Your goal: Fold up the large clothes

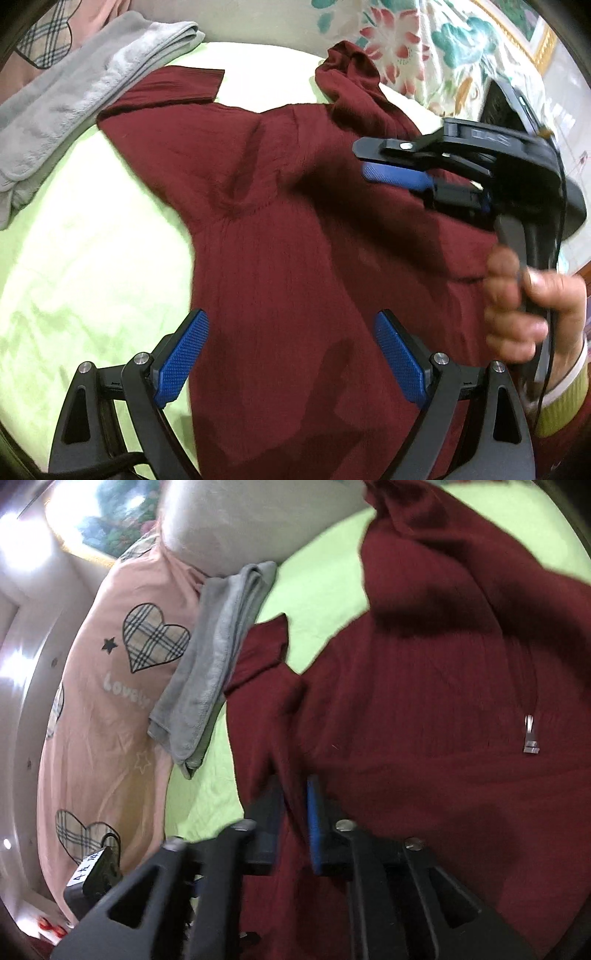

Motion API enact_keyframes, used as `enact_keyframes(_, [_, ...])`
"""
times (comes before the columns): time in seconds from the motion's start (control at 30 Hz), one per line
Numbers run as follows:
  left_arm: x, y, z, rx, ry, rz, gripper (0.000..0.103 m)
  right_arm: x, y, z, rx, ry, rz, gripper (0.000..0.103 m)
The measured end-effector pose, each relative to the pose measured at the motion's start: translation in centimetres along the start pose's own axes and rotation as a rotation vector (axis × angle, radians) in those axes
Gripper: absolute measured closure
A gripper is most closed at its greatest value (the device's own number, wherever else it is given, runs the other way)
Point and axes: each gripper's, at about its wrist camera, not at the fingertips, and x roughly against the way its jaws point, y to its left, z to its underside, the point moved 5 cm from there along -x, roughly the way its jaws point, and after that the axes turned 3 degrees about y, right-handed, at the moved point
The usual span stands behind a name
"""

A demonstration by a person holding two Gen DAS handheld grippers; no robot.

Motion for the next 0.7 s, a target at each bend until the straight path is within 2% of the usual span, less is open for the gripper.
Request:
enact_keyframes(0.03, [-0.4, -0.1, -0.6, 0.003, 0.003, 0.013, 0.011, 0.9, 0.0, 0.1, -0.002, -0.021, -0.018, 0.056])
enact_keyframes(0.1, [-1.2, -0.3, -1.9, 0.007, 0.005, 0.038, 0.011, 3.2, 0.1, 0.4, 0.018, -0.065, -0.009, 0.055])
enact_keyframes(0.27, [-4.4, -1.4, -6.0, 0.003, 0.036, 0.081, 0.012, 10.9, -1.8, 2.3, 0.005, -0.200, 0.077, 0.055])
enact_keyframes(0.33, [-6.2, -2.2, -7.3, -0.015, 0.064, 0.103, 0.020, 13.7, -3.0, 3.1, -0.016, -0.251, 0.112, 0.055])
enact_keyframes(0.37, [-6.7, -2.5, -7.4, -0.027, 0.074, 0.095, 0.032, 15.9, -3.9, 3.8, -0.031, -0.290, 0.140, 0.055])
enact_keyframes(0.4, [-7.3, -3.0, -7.7, -0.056, 0.076, 0.069, 0.053, 17.5, -4.7, 4.3, -0.045, -0.321, 0.168, 0.055])
enact_keyframes(0.43, [-7.5, -3.3, -8.0, -0.081, 0.066, 0.048, 0.068, 18.7, -5.1, 4.6, -0.057, -0.343, 0.188, 0.055])
enact_keyframes(0.47, [-7.5, -3.8, -8.1, -0.108, 0.049, 0.025, 0.096, 20.6, -6.1, 5.1, -0.076, -0.381, 0.219, 0.055])
enact_keyframes(0.53, [-6.6, -4.2, -8.3, -0.134, 0.010, 0.026, 0.098, 23.2, -7.5, 5.6, -0.100, -0.426, 0.271, 0.055])
enact_keyframes(0.63, [-3.8, -3.3, -10.1, -0.117, -0.118, -0.011, 0.100, 26.9, -10.0, 5.8, -0.144, -0.474, 0.351, 0.055])
enact_keyframes(0.7, [-3.3, -1.3, -11.4, -0.084, -0.152, -0.078, 0.100, 28.4, -11.7, 5.5, -0.187, -0.483, 0.405, 0.055])
